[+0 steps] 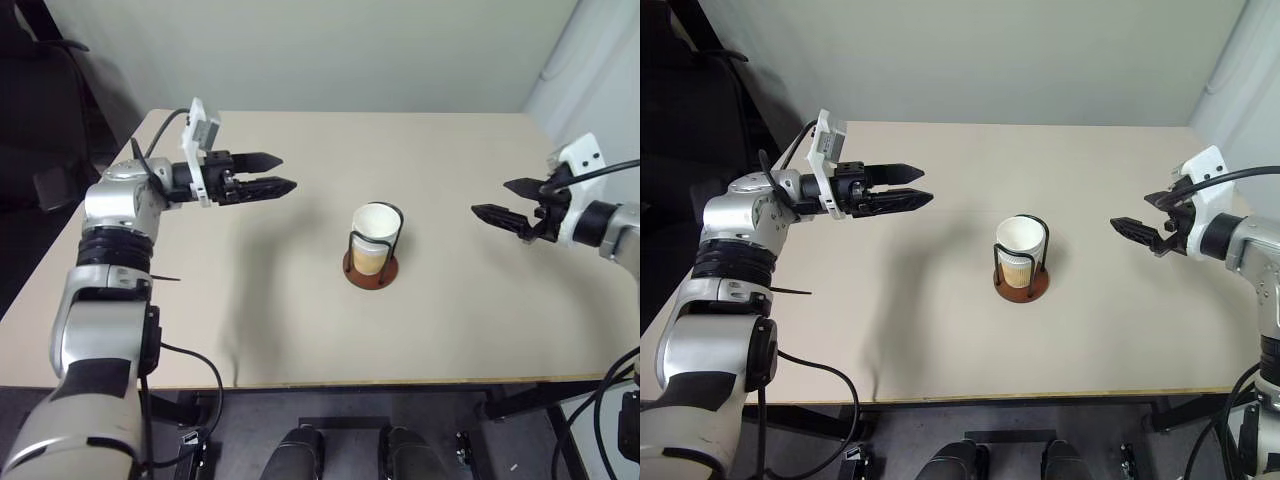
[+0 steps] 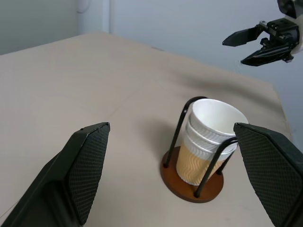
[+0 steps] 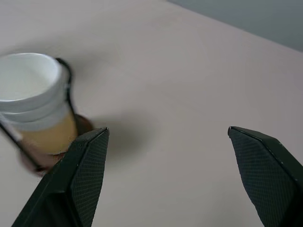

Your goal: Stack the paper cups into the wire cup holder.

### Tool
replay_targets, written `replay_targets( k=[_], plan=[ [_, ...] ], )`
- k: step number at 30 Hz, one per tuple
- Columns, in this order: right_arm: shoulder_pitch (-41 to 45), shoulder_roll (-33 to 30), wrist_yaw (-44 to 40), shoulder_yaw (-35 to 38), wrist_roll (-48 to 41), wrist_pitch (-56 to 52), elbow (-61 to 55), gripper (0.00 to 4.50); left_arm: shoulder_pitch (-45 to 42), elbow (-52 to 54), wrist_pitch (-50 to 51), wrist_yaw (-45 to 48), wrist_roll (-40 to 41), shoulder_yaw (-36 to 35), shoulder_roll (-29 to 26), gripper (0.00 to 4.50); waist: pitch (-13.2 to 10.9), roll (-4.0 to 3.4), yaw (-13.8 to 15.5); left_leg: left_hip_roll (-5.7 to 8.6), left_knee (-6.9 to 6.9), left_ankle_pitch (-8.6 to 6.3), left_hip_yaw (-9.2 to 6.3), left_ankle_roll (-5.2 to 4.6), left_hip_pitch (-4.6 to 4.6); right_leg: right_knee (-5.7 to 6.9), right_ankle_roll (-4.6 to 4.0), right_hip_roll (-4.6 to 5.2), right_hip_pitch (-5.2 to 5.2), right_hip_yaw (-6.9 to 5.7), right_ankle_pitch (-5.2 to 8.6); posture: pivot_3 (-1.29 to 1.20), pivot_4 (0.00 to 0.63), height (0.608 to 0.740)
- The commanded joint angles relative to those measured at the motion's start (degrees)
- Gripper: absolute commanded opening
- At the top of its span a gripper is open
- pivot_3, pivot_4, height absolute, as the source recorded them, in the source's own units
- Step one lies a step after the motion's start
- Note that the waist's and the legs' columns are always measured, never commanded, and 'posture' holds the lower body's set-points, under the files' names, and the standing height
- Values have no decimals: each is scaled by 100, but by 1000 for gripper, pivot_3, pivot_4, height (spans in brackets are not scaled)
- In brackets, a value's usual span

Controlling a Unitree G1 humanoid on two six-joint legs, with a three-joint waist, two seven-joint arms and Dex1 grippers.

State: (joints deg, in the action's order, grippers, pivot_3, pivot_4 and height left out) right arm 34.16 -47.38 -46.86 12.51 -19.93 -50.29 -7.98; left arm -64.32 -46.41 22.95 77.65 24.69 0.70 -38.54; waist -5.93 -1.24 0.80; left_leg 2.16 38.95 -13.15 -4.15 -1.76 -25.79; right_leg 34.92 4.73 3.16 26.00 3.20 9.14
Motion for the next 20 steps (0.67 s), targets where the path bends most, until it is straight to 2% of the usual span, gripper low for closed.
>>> replay_targets(
  k=[1, 8, 18, 20],
  plan=[
    [161, 67, 283, -108, 170, 402, 141, 4066, -147, -30, -73, -161, -70, -293, -41, 4500, 0, 0, 5, 0, 0, 0, 0, 0, 0, 0, 2, 0, 0, 0, -1, 0, 150, 740],
    [254, 505, 645, -384, 310, 749, 398, 4066, -565, -801, -421, -1088, -383, -721, -199, 4500, -2, 3, 4, 1, -2, 0, -1, -1, -3, -3, 5, 0, 2, -1, -6, 0, 150, 740],
    [240, 803, 874, -589, 378, 914, 470, 4066, -270, -495, -271, -1448, -483, -946, -327, 4500, -5, 0, 9, 3, -7, -3, -2, 0, -5, -9, 3, 0, 2, -2, -6, 0, 150, 740],
    [268, 887, 990, -561, 394, 942, 485, 4066, -360, -648, -263, -1783, -531, -982, -253, 4500, -5, 0, 11, 2, -6, -2, -3, 1, -7, -9, 2, -1, 3, -3, -7, 0, 150, 740]
  ],
)
